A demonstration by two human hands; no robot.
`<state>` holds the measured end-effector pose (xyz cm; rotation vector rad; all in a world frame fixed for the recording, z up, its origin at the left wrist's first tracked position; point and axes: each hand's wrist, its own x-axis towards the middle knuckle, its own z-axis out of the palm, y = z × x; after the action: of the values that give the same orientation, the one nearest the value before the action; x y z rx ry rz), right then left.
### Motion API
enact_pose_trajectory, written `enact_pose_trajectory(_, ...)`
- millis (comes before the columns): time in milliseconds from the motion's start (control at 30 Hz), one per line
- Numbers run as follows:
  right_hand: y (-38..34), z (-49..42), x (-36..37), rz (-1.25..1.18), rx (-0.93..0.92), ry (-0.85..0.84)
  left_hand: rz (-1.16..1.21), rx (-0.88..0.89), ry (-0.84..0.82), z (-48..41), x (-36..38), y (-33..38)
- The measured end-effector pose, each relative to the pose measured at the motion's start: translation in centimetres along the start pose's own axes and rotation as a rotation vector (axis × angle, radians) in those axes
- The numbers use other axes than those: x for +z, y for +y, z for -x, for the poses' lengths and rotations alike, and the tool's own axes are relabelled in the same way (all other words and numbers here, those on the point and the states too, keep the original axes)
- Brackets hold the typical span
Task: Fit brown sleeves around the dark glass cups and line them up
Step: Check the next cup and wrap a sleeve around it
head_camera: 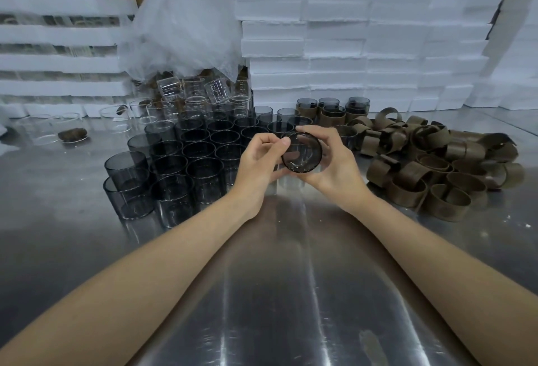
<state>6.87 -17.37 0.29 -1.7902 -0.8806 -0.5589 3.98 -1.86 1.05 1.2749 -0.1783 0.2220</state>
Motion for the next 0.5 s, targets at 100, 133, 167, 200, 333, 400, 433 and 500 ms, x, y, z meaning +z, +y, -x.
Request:
enact_pose_trajectory(100,-0.14,-0.1,-0.04,0.022,-0.049,-0.012,0.005,-0.005,0.003,-0.1,-0.01,-0.25)
enact_pose_trajectory(133,-0.12,-0.16,-0.03,0.034,-0.065,-0.017,0.012,-0.006,0.011,-0.1,-0.02,-0.27)
enact_pose_trajectory(167,-0.05,-0.21,-0.01,0.047,-0.077,-0.024,0.019,-0.005,0.017,-0.11,-0.05,-0.28)
enact_pose_trajectory(200,0.0,-0.25,-0.02,0.058,-0.087,-0.03,0.024,-0.003,0.017,-0.13,-0.06,-0.26)
enact_pose_trajectory(333,-0.11,-0.29,-0.17,0.095,-0.118,-0.052,-0.01,-0.005,0.032,-0.06,0.18,-0.2)
enact_pose_trajectory(400,-0.2,-0.34,-0.21,0.105,-0.132,-0.059,-0.045,-0.015,0.046,0.03,0.33,-0.14)
enact_pose_trajectory(433,-0.22,-0.36,-0.21,0.111,-0.135,-0.065,-0.056,-0.019,0.051,0.08,0.37,-0.13)
enact_pose_trajectory(500,-0.23,-0.38,-0.23,0.131,-0.14,-0.081,-0.066,-0.02,0.054,0.12,0.37,-0.2)
